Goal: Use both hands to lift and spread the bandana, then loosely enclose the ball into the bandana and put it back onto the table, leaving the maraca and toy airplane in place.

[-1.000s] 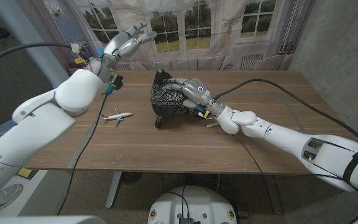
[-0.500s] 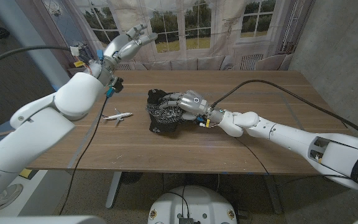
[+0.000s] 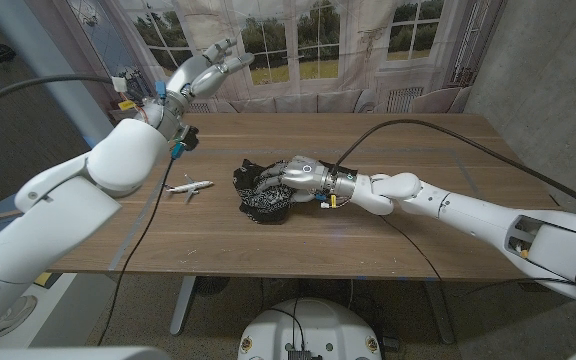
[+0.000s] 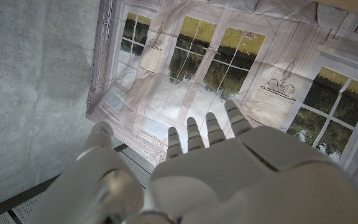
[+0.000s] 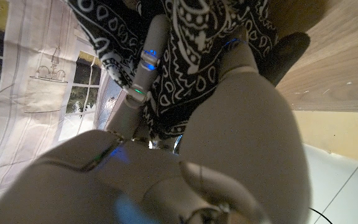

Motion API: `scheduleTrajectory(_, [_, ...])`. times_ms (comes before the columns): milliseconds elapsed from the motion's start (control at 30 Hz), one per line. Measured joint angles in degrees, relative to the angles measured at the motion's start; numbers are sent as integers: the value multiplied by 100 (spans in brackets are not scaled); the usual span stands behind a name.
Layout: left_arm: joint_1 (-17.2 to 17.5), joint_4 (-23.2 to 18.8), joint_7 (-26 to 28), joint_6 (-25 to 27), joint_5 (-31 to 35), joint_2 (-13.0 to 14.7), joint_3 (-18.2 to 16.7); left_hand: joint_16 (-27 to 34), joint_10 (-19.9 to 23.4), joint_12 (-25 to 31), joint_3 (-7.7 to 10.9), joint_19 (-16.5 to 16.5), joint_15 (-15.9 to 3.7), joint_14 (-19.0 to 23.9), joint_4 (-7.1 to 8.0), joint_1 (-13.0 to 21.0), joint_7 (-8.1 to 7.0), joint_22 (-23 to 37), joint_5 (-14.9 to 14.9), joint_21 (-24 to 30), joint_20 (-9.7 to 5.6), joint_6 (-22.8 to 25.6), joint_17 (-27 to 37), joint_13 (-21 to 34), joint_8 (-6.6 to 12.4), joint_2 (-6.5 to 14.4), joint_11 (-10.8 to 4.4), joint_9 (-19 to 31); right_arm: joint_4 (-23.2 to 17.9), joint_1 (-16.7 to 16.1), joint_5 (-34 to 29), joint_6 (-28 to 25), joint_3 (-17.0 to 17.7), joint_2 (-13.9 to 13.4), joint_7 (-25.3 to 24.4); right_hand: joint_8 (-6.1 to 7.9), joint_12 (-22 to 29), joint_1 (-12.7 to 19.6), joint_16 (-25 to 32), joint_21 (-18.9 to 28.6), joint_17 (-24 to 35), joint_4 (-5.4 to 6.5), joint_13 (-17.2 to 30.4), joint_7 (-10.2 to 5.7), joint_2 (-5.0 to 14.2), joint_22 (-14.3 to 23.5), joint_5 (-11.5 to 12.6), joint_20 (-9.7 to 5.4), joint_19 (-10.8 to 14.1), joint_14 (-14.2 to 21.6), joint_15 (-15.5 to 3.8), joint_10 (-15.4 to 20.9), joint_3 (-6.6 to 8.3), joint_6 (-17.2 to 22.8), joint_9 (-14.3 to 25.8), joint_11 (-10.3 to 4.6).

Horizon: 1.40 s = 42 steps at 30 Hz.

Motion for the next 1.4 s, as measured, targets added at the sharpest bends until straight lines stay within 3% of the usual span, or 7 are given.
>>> scheduleTrajectory(167, [-29,-9,-1,37,27,-10,22,0,-10,0,-7,0,0,0,-7,0,0,0,0,0,0,0,0,0,0,0,10,0,-97,98,272,217,99,1,848,-279,-281,-374,-291,-409,-36,143,-47,170,154,-338,-29,352,-1364,-244,-244,-88,-77,-172,-75,-87])
scheduleTrajectory(300, [-59,-10,-10,60,46,-11,44,0,-32,0,-7,0,0,0,-7,0,0,0,0,0,0,0,1,0,0,0,-12,0,-66,191,481,417,160,57,1520,-501,-420,-2071,-317,-636,44,500,35,314,518,-431,-12,423,-1964,-71,-418,-199,-432,-319,-92,-81])
scheduleTrajectory(333, [-65,-10,-11,62,48,-11,49,0,-32,0,-7,0,0,0,-7,0,0,0,0,0,0,0,1,0,0,0,-12,0,-55,203,531,470,169,70,1681,-549,-459,-2351,-325,-698,44,635,59,342,508,-425,34,469,-2088,-49,-440,-261,-469,-346,-92,-53])
scheduleTrajectory(400, [-76,-10,-17,73,57,-11,55,0,-31,0,-7,0,0,0,-7,0,0,0,0,0,0,0,1,0,0,0,-12,0,-21,237,610,556,197,105,1950,-617,-528,-2786,-329,-807,44,1257,70,394,427,-415,91,572,-2272,-142,-528,-360,-151,-400,-92,-17])
scheduleTrajectory(567, [-88,-10,-21,82,74,-11,63,0,-82,0,-5,0,0,0,-9,0,0,0,0,0,0,0,1,0,0,0,-2,0,55,291,713,649,258,182,2280,-784,-640,-3589,-339,-1008,39,1621,90,495,233,-414,226,716,-2515,-657,-712,-504,-379,-500,-78,21])
scheduleTrajectory(1133, [-135,33,-66,84,93,-7,72,0,-113,0,25,0,31,-31,-39,1,0,-1,0,0,0,0,-28,0,0,0,30,0,551,366,1302,851,573,485,3246,-1047,-878,-4702,-405,-1440,-33,1745,143,582,-145,-415,427,1109,-3151,-1270,-647,-892,-1028,-775,-38,100])
scheduleTrajectory(1400, [-157,82,-97,59,93,8,56,0,-113,0,25,0,31,-31,-39,24,0,-1,0,0,0,0,-27,0,0,24,30,0,1456,450,2954,1011,755,934,4805,-1125,-955,-4980,-427,-1576,-59,1748,148,638,-28,-415,537,1332,-3332,-1546,-515,-1026,-1119,-890,-43,155])
